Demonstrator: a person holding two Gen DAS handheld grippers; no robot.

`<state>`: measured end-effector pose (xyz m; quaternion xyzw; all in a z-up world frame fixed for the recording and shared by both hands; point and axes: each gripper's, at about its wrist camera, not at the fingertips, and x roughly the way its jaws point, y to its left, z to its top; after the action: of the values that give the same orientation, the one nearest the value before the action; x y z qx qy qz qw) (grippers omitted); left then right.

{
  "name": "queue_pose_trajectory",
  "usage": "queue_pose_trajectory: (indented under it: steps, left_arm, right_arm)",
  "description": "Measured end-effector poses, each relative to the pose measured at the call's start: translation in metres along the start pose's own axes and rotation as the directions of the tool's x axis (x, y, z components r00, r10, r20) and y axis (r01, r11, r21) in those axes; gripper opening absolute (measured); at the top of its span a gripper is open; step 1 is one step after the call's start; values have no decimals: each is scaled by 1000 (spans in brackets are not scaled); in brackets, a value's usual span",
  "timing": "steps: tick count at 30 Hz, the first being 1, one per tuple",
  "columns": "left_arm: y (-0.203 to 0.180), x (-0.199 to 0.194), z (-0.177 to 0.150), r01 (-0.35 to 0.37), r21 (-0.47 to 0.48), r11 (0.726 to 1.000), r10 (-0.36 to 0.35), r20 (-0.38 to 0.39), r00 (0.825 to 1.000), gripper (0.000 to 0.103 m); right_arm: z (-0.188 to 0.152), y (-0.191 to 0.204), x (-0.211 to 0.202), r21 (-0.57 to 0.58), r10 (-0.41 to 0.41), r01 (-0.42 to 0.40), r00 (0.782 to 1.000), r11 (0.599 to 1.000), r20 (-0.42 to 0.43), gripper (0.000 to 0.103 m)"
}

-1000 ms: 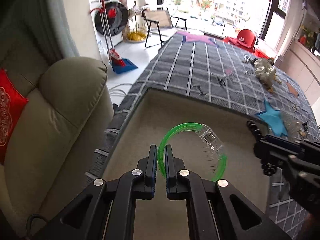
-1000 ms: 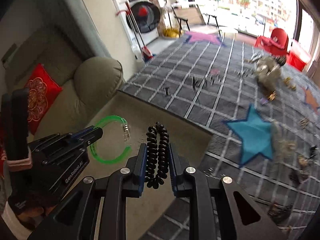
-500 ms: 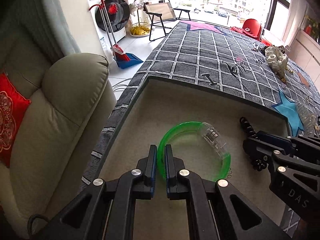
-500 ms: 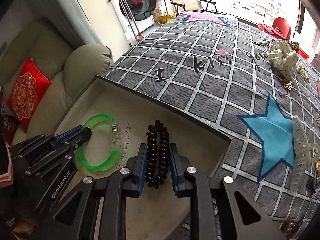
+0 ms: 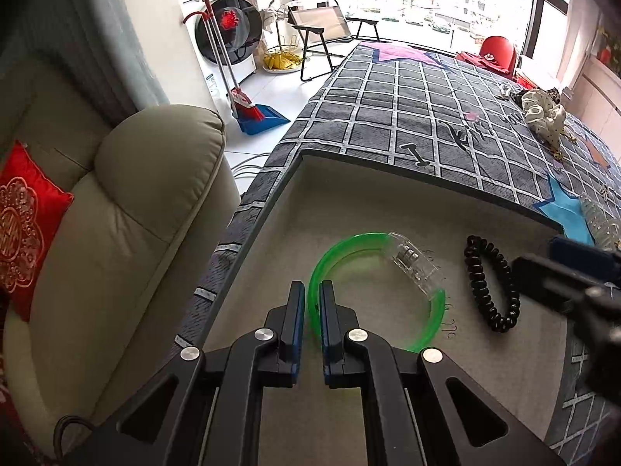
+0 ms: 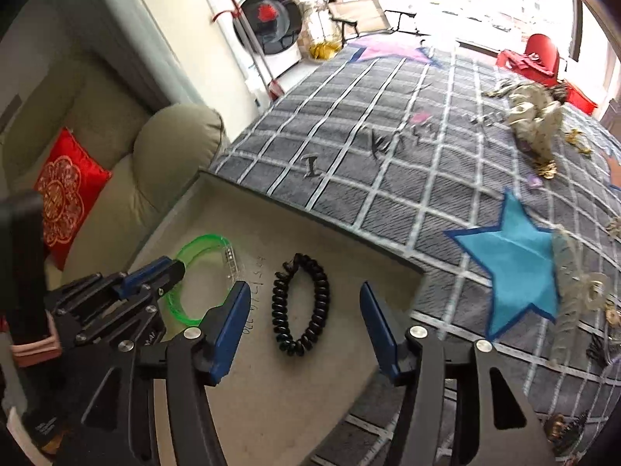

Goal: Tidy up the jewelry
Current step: 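Open the right tool to drop the hair tie while the left tool releases the bangle, then move both tools away from the tray back over the jewelry on the table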

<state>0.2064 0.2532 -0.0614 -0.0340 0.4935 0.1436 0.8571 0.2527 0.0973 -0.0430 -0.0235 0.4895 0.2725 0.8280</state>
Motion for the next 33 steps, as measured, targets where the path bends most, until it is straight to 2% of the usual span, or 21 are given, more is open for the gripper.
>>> queue_pose_trajectory:
  steps: [3, 4, 5, 6, 7, 9, 14, 16, 19, 21, 28, 29, 30, 33]
  left_arm:
    - [-2, 0, 0, -6, 2, 1000, 6, -2, 1000, 10]
    - [-2, 0, 0, -6, 0, 1000, 6, -6, 1000, 35]
    - [-2, -1, 0, -11, -2, 1000, 11, -9, 1000, 84]
    - [-2, -4, -1, -3, -6, 1000, 4, 12, 1000, 97]
    - [-3, -8, -2, -5, -6, 1000, 5, 29, 1000, 101]
    - [-11, -15, -2, -43, 25, 999, 41, 65, 997, 101]
    - [-14, -22, -4, -10, 27, 1000, 9, 63, 998, 101]
    - [-14, -26, -6, -2, 27, 1000, 0, 73, 997, 102]
    - [-14, -38, -10, 22, 24, 999, -24, 97, 995, 102]
    - [-15, -45, -13, 40, 25, 999, -43, 107, 993, 102]
    - [-28, -74, -27, 87, 53, 995, -94, 136, 986, 102]
    - [-32, -80, -30, 88, 59, 994, -96, 143, 985, 102]
    - [-34, -85, -32, 88, 63, 994, -97, 149, 984, 102]
    - [-44, -101, -38, 89, 76, 993, -101, 175, 979, 102]
  right_arm:
    - [-5, -8, -16, 26, -2, 2, 1000, 1000, 24, 65]
    - [-7, -10, -19, 30, -3, 2, 1000, 1000, 26, 65]
    - [-10, -12, -23, 35, 0, -1, 1000, 999, 28, 65]
    - [-13, -13, -26, 36, 3, -4, 1000, 999, 29, 65]
    - [-16, -14, -29, 39, 3, -5, 999, 999, 32, 65]
    - [-22, -16, -35, 41, 6, -8, 999, 999, 37, 65]
    - [-33, -21, -50, 57, 14, -17, 999, 998, 52, 66]
    - [-38, -24, -58, 63, 11, -15, 998, 998, 62, 73]
    - [-47, -28, -68, 72, 4, -9, 997, 997, 75, 74]
    - [-53, -32, -76, 84, 3, -10, 997, 996, 83, 84]
    - [-73, -45, -98, 119, 33, -46, 994, 992, 109, 87]
    - [-76, -48, -101, 125, 35, -50, 993, 991, 115, 90]
    - [-79, -50, -104, 129, 38, -54, 992, 990, 122, 103]
    - [-90, -56, -117, 141, 43, -64, 988, 988, 150, 103]
